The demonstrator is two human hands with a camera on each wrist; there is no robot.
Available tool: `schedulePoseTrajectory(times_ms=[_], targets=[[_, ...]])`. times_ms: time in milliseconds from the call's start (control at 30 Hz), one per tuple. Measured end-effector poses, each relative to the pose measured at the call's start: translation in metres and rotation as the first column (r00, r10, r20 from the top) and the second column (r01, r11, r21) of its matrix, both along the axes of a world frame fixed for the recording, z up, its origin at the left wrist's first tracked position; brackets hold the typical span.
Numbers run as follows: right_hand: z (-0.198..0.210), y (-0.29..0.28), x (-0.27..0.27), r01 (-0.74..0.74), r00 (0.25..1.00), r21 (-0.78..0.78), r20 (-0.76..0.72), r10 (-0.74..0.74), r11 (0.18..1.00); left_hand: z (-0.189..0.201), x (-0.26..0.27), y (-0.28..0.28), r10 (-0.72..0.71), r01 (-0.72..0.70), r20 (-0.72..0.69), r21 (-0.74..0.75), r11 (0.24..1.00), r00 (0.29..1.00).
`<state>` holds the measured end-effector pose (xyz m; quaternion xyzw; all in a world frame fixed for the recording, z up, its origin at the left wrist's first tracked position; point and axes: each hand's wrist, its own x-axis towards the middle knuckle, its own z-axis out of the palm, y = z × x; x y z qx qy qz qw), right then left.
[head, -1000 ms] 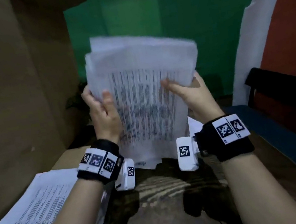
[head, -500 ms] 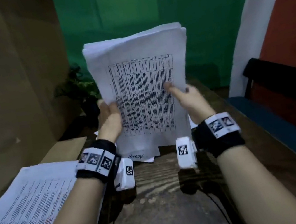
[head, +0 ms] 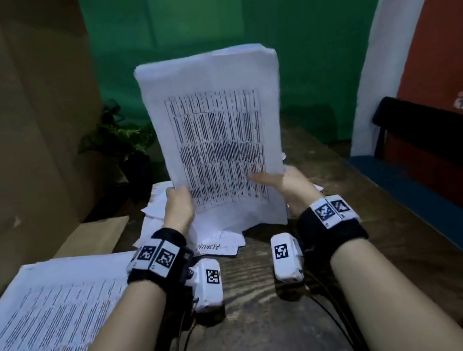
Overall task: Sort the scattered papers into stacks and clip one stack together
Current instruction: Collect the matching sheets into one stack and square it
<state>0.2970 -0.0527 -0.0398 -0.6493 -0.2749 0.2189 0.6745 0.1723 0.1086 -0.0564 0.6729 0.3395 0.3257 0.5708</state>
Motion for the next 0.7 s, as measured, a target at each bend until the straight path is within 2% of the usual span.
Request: schedulePoseTrajectory(times_ms=[67,133,167,233,300,333,433,467,600,667,700], targets=[[0.011,0.002,-0.007,0.035,0.999,0.089,-0.005,-0.034,0.995,0.006,-0.001,-0.006,0.115,-0.119,0.058,0.079,0.99,0.992],[0.015,0.004,-0.005,0.036,0.999,0.113,0.001,-0.036,0.993,0.008,-0.003,-0.007,0.142,-0.156,0.123,0.111,0.982,0.982],[0.013,0.005,-0.002,0.016,1.0,0.073,0.001,-0.016,0.997,0.004,-0.003,-0.007,0.117,-0.122,0.086,0.059,0.991,0.989],[-0.006,0.011,0.007,-0.032,0.999,-0.12,0.0,0.033,0.992,-0.018,0.005,0.011,0.026,-0.026,-0.056,-0.005,1.0,0.998],[-0.021,0.014,0.009,-0.056,0.998,-0.342,0.0,0.06,0.938,-0.032,0.008,0.022,-0.062,0.072,-0.205,0.043,0.996,0.977],[-0.027,0.015,0.012,-0.046,0.999,-0.359,-0.028,0.038,0.932,-0.032,0.007,0.022,-0.067,0.09,-0.231,0.09,0.992,0.971],[-0.033,0.015,0.025,-0.009,0.988,-0.25,-0.149,-0.029,0.968,-0.03,0.001,0.018,-0.034,0.066,-0.212,0.144,0.987,0.977],[-0.035,0.012,0.03,0.017,0.991,-0.302,-0.121,-0.056,0.953,-0.034,0.0,0.024,-0.016,0.048,-0.205,0.153,0.987,0.979],[-0.044,-0.005,0.061,0.149,0.984,-0.454,-0.017,-0.176,0.879,-0.036,-0.01,0.05,0.124,-0.127,-0.175,-0.004,0.992,0.977],[-0.045,-0.018,0.069,0.16,0.982,-0.541,0.002,-0.189,0.826,-0.039,-0.018,0.067,0.257,-0.266,-0.198,-0.019,0.964,0.946],[-0.047,-0.023,0.074,0.146,0.985,-0.589,0.013,-0.172,0.795,-0.04,-0.022,0.073,0.278,-0.294,-0.205,-0.048,0.955,0.938]])
